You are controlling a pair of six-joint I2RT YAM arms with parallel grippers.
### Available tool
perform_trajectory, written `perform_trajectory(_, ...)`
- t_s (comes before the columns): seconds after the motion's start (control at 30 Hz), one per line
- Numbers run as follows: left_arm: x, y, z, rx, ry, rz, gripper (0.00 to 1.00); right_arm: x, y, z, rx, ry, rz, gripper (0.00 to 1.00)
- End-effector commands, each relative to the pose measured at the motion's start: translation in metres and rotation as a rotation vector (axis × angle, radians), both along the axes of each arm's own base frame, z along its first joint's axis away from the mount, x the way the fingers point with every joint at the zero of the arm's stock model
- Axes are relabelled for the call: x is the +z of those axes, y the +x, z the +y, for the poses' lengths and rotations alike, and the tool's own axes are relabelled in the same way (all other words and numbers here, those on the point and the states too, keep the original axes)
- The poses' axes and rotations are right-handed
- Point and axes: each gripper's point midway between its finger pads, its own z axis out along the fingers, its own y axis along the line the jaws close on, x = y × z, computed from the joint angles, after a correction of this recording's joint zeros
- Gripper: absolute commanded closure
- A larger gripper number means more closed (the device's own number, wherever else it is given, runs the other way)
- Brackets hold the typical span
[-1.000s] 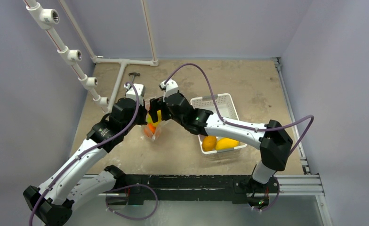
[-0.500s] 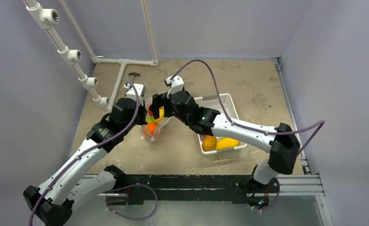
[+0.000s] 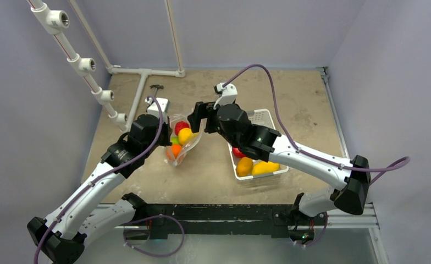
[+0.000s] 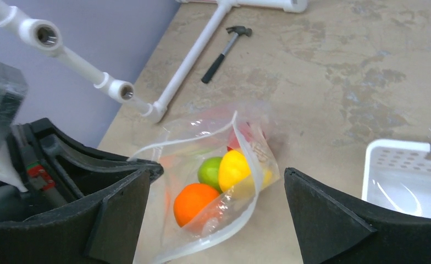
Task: Place the food in the zip-top bag and seal the zipper
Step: Place the fake fruit in the zipper food storage bag, then pick up the fake fruit from the bin.
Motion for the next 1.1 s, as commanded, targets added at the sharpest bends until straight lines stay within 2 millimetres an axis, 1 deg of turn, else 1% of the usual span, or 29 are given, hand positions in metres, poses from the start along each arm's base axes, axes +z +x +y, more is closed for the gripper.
perform_trajectory(0.0,0.005,0.004,-0.002,-0.01,-0.003,-0.027,1.0,-0.015,-0.001,-0.028,-0.109,-0.023,0.073,0.07)
perform_trajectory(0.07,0.005,0.004,-0.003,-0.011,-0.005,-0.028,1.0,-0.022,-0.002,-0.037,-0.15,-0.021,0.109,0.08)
perform_trajectory(0.17,0.006,0.003,-0.003,-0.012,-0.007,-0.03,1.0,-0.04,-0.004,-0.055,-0.232,-0.034,0.182,0.08)
perform_trajectory(0.27,0.007,0.003,-0.003,-0.015,-0.011,-0.034,1.0,-0.061,-0.009,-0.073,-0.327,-0.039,0.272,0.08)
perform_trajectory(0.4,0.009,0.002,-0.003,-0.019,-0.016,-0.038,1.0,-0.097,-0.02,-0.094,-0.454,-0.066,0.389,0.08)
perform_trajectory(0.5,0.009,0.002,-0.004,-0.021,-0.017,-0.04,1.0,-0.128,-0.029,-0.111,-0.548,-0.124,0.47,0.09)
perform_trajectory(0.57,0.009,0.002,-0.004,-0.025,-0.018,-0.038,1.0,-0.146,-0.032,-0.114,-0.564,-0.163,0.498,0.09)
perform_trajectory(0.63,0.009,0.001,-0.005,-0.027,-0.019,-0.039,1.0,-0.158,-0.036,-0.117,-0.575,-0.169,0.531,0.09)
perform_trajectory(0.77,0.011,0.001,-0.004,-0.027,-0.023,-0.044,1.0,-0.167,-0.034,-0.128,-0.621,-0.156,0.547,0.08)
perform_trajectory(0.93,0.01,0.0,-0.005,-0.032,-0.024,-0.041,1.0,-0.174,-0.021,-0.149,-0.696,-0.152,0.55,0.08)
perform_trajectory(1.07,0.012,0.0,-0.005,-0.033,-0.027,-0.044,1.0,-0.176,-0.01,-0.16,-0.721,-0.147,0.541,0.07)
